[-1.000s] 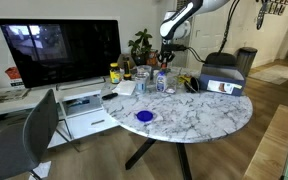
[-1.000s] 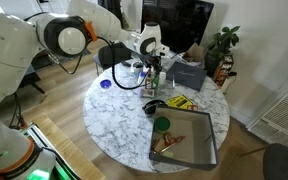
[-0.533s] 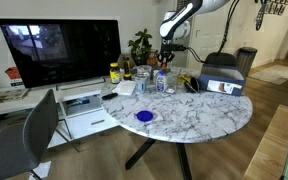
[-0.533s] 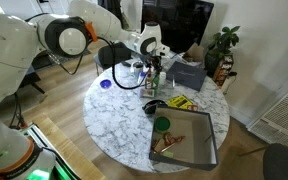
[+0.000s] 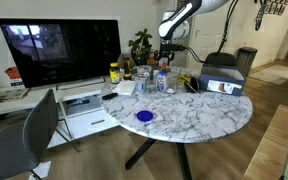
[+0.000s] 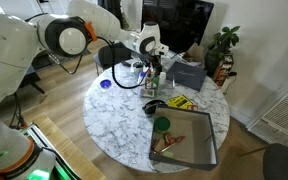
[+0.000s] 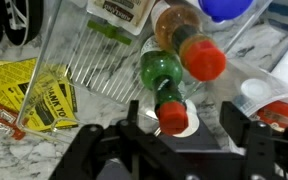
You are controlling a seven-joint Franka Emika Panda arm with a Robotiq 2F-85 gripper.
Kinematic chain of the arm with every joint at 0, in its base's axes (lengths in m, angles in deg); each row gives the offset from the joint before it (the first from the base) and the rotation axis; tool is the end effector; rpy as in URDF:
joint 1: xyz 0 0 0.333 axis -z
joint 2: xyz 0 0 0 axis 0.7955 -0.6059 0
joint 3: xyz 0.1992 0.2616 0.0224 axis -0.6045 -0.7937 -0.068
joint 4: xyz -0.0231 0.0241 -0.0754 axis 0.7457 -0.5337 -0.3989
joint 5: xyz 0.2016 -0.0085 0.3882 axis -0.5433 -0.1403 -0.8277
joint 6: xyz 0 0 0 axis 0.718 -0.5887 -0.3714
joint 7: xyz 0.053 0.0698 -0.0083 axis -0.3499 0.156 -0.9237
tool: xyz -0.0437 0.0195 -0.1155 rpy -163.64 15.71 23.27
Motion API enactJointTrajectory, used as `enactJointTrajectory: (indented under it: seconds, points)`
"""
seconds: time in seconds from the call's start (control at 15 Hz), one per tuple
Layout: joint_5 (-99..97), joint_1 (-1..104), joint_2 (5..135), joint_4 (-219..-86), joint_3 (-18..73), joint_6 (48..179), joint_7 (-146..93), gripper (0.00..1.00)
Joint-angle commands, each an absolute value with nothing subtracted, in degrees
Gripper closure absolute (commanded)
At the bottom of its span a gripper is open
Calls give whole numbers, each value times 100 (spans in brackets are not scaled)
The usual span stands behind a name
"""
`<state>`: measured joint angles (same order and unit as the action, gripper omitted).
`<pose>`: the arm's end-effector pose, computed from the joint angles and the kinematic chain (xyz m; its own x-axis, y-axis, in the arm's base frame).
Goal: Remove the green bottle from the box and put it on the table.
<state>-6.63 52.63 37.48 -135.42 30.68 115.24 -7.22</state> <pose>0.8150 -0.0757 0.2194 0.8466 -0.4820 0.2257 -0.4860 -0.8730 -0.0409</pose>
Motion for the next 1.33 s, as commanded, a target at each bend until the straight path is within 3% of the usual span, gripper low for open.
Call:
enactJointTrajectory:
  seconds: [0.0,0.2,1.07,1.13,1.27]
  points:
    - [-495,5239,4374,-14237,3128,11529,-1087,0]
    - [-63,5219,5057,-14962,3222,11630,-1738,0]
    - [-672,5975,7636,-18063,2105,12021,-6181,0]
    - [-508,5828,7165,-17322,2252,11827,-5553,0]
    - [-565,5850,7397,-17708,2213,11867,-5906,0]
